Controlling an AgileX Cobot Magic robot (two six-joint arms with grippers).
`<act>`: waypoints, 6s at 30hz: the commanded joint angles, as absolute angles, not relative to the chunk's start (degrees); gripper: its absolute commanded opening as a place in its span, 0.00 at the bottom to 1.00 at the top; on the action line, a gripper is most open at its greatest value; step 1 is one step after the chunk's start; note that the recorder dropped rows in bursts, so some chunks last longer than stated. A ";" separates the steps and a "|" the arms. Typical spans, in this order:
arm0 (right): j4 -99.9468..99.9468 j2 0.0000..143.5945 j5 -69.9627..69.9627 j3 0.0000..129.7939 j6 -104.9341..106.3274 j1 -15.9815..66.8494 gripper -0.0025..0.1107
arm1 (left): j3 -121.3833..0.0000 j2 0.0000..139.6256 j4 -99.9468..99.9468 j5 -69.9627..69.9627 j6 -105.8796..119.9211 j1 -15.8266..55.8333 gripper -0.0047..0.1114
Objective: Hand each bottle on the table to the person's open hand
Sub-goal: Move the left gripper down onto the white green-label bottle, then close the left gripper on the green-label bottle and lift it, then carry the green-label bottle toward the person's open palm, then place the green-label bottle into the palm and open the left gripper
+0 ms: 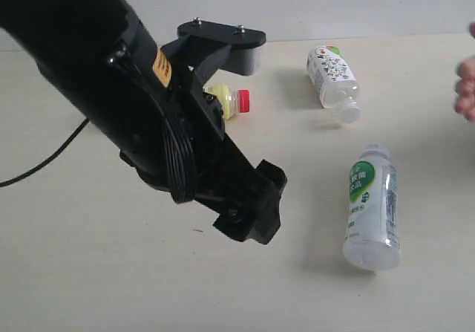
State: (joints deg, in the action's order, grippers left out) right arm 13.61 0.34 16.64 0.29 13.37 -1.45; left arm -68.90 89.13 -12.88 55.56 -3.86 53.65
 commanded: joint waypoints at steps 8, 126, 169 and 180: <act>13.38 0.00 16.21 0.00 13.44 -1.80 0.02 | -63.23 88.41 -14.91 47.12 -3.64 53.83 0.94; 13.36 0.00 16.32 0.00 13.44 -1.80 0.02 | -107.23 119.78 4.58 36.90 -31.07 63.21 0.06; 13.36 0.00 16.22 0.00 13.44 -1.80 0.02 | -107.23 133.26 4.41 8.45 -66.64 53.75 0.06; 13.36 0.00 16.22 0.00 13.44 -1.80 0.02 | -107.23 133.68 4.08 7.88 -67.76 53.18 0.07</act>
